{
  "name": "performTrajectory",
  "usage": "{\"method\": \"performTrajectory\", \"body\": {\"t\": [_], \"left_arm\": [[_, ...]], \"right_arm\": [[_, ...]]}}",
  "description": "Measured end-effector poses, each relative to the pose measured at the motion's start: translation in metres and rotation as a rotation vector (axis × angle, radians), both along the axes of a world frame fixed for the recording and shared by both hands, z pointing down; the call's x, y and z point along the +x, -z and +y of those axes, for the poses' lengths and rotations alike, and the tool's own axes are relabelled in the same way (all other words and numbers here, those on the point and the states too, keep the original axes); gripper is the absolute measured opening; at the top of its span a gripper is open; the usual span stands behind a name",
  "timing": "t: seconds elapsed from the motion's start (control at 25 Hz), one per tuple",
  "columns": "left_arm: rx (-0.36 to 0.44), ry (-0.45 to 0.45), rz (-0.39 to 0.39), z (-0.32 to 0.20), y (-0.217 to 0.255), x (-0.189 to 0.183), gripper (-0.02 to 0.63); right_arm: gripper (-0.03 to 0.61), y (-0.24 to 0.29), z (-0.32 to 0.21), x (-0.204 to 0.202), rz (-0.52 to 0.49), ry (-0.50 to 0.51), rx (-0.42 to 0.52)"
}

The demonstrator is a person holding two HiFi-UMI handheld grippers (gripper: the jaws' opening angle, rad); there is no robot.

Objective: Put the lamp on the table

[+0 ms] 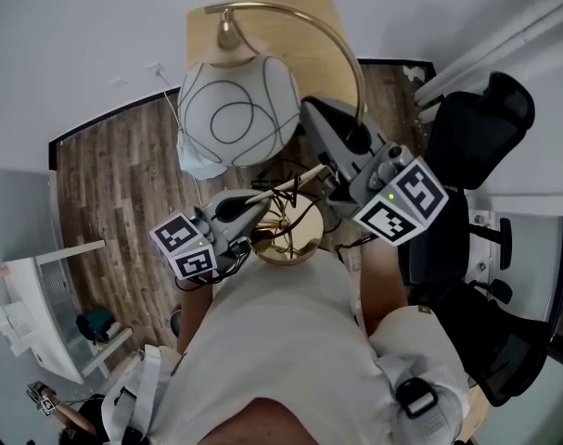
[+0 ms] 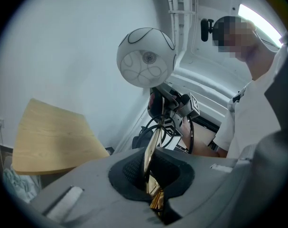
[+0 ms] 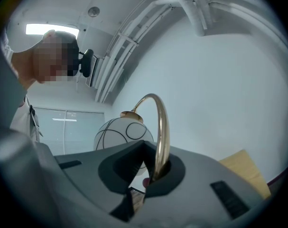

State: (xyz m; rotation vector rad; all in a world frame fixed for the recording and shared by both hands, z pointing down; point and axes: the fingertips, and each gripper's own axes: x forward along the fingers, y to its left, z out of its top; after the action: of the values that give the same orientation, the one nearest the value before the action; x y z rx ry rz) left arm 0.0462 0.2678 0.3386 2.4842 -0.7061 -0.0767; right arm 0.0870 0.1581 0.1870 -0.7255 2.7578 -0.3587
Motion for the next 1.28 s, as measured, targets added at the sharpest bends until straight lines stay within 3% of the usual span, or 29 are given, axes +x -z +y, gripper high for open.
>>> {"method": "performTrajectory", "body": {"t": [0.56, 1.28], "left_arm": [[-0.014, -0.043, -0.006, -0.062, -0.002, -0.025, 0.000], [-0.026, 0.008, 0.000, -0.187, -0.006, -0.026, 0.000]], "right_arm": [[0.001, -0.004, -0.064, -0.020, 0.007, -0.055, -0.026], [0.002, -0.008, -0.191, -0.029, 0.009, 0.026, -0.043]]}}
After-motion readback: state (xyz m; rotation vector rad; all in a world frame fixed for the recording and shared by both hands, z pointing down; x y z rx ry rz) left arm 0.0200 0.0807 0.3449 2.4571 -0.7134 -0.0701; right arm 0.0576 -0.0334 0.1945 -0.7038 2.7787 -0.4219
